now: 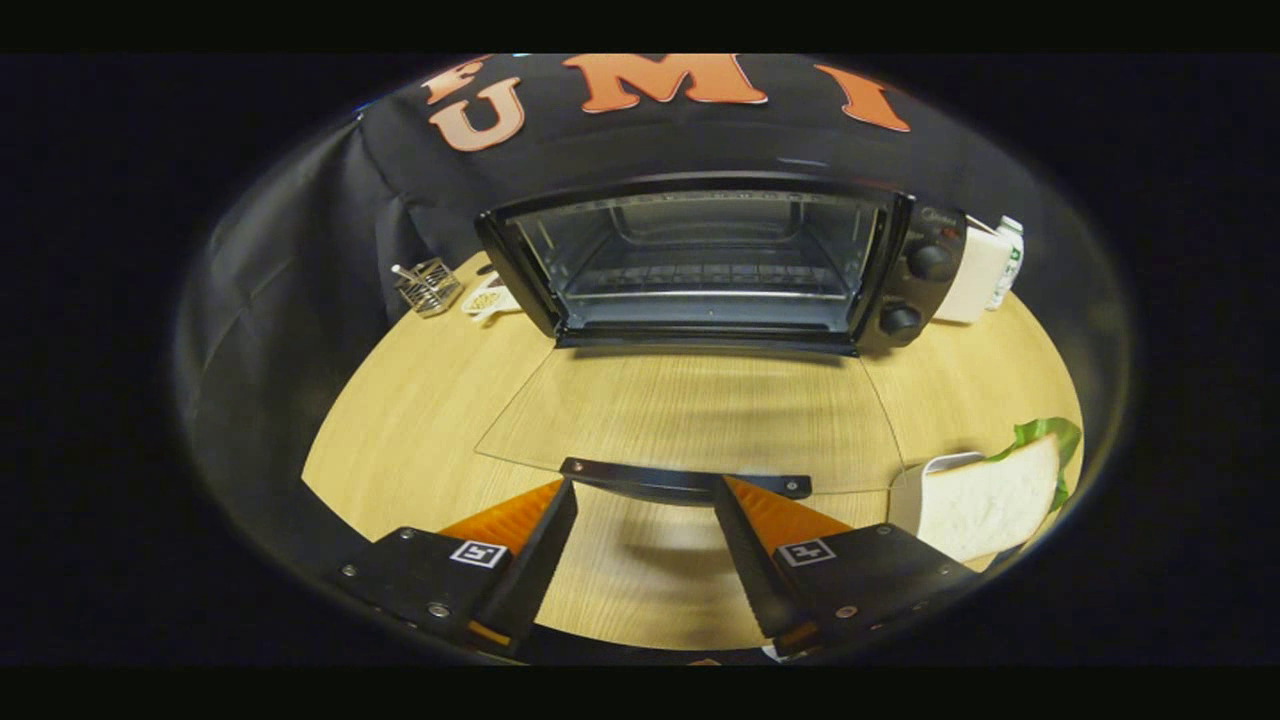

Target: Open the toaster oven, put the food inside, and close the toaster oven door.

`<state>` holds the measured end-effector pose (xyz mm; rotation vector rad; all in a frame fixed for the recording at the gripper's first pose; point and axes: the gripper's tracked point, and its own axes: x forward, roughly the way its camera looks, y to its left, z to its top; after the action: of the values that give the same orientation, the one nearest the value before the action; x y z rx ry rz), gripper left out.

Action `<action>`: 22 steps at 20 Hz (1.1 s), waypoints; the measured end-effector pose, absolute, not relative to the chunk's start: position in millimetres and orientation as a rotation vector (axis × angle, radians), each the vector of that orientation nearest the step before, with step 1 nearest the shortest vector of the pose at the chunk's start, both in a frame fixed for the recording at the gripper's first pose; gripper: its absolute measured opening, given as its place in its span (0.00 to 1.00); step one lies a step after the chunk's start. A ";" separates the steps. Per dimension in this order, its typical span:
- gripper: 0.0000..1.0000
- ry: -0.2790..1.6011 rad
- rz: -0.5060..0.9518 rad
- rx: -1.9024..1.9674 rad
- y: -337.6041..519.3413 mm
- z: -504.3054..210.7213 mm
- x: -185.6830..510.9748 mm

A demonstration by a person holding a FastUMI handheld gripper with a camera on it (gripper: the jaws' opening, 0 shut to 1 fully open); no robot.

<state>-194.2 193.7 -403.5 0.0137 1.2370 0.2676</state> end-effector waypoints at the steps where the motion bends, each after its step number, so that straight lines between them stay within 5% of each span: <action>1: 0.82 1.260 0.262 0.014 192.2 -409.4 -194.8; 10: 0.82 1.211 0.215 0.101 162.7 -381.3 -172.1; 22: 0.90 1.075 0.007 -0.013 -19.8 -291.8 -172.8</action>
<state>-172.8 -19.8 -291.8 -0.0130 1.0753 0.0068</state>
